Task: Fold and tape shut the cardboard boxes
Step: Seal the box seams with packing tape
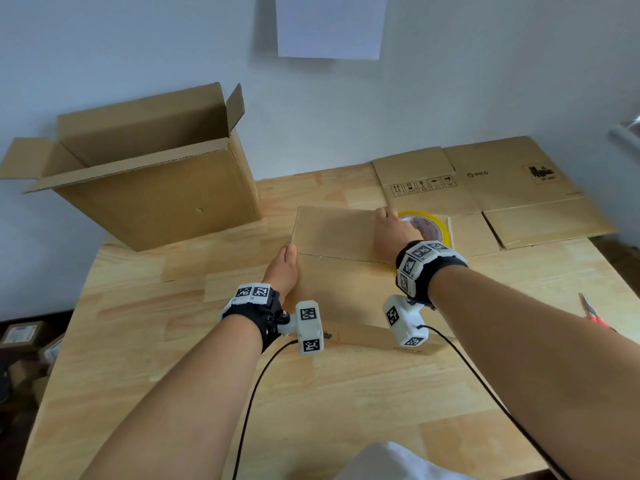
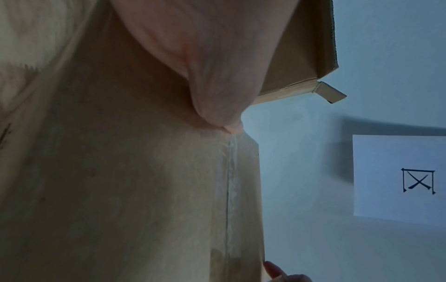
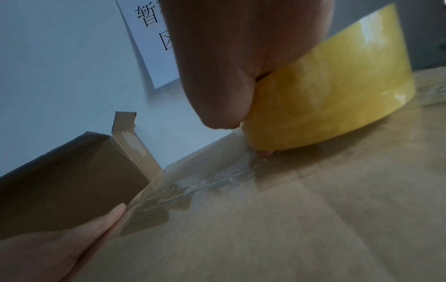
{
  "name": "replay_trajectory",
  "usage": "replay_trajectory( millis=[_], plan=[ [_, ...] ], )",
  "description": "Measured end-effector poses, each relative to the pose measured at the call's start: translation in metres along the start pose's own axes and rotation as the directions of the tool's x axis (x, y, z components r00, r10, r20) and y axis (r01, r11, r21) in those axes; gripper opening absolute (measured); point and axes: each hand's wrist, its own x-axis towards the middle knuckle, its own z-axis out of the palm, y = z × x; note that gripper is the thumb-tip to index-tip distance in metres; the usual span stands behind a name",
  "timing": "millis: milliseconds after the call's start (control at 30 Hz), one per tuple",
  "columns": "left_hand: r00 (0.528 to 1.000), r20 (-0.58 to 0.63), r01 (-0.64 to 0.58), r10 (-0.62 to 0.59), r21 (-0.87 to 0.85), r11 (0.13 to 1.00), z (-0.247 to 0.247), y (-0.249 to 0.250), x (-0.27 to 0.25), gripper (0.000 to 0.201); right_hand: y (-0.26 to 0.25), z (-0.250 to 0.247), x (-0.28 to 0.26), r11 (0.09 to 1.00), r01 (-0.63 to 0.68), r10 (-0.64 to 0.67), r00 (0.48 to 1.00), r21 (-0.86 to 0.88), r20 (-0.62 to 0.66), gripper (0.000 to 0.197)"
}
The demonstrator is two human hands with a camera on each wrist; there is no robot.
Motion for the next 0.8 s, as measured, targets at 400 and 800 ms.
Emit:
replay_trajectory(
  millis=[400, 800],
  plan=[
    [0.999, -0.023, -0.042, 0.044, 0.074, 0.996, -0.001, -0.001, 0.0, 0.049, -0.02, -0.062, 0.002, 0.871, 0.357, -0.35, 0.933, 0.337, -0.083, 0.015],
    [0.995, -0.039, -0.086, 0.089, 0.064, 0.994, 0.0, -0.003, 0.002, 0.046, -0.045, -0.034, -0.003, 0.711, 0.371, -0.331, 0.926, 0.598, -0.182, 0.01]
  ],
)
